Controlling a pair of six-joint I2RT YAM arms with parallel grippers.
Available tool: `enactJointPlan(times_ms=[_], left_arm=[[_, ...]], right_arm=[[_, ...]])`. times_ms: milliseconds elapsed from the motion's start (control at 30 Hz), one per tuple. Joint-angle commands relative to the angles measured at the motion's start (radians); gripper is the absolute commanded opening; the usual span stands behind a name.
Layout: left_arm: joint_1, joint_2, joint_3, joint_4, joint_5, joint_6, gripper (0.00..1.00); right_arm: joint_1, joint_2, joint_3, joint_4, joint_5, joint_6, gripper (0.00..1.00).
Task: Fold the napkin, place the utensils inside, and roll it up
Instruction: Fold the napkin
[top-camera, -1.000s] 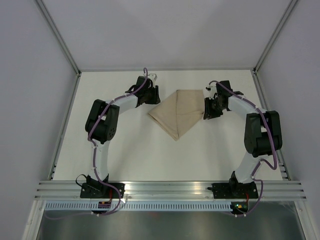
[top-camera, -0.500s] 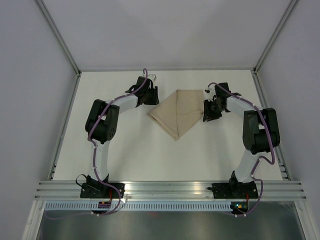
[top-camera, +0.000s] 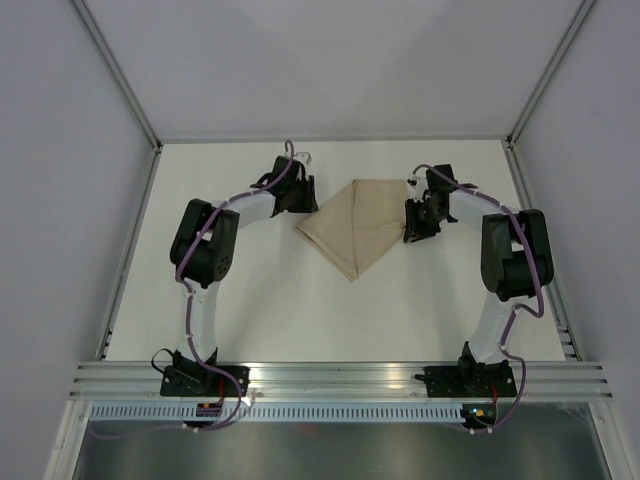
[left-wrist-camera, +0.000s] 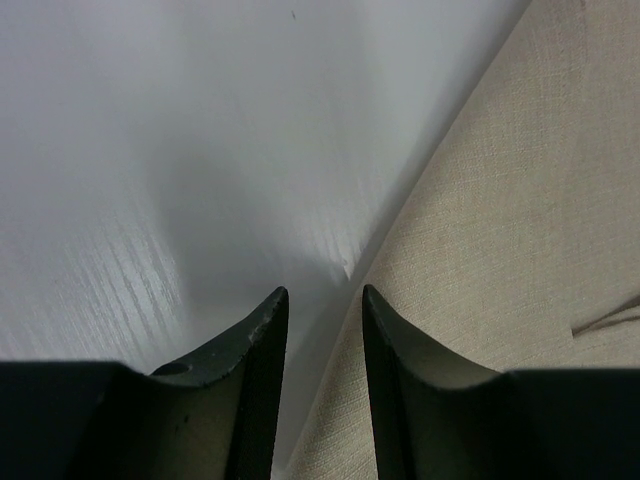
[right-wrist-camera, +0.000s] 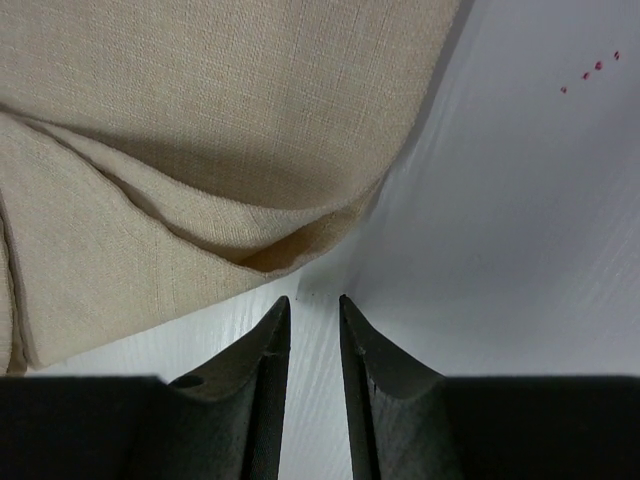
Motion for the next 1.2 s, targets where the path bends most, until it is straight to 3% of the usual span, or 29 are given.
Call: enactJointPlan(times_ms=[0,1167], left_arm=[[0.005,-0.016,-0.056,0.022,0.005,-0.052,0.41],[-0.081,-0.299,-0.528,0.207,-0.075,-0.225,0.37]], right_arm=[[0.007,0.033,0.044,0.002,0.032,0.025,0.33],[0.043,0.295,0.412,-0.056,0.077,0.001,0.32]])
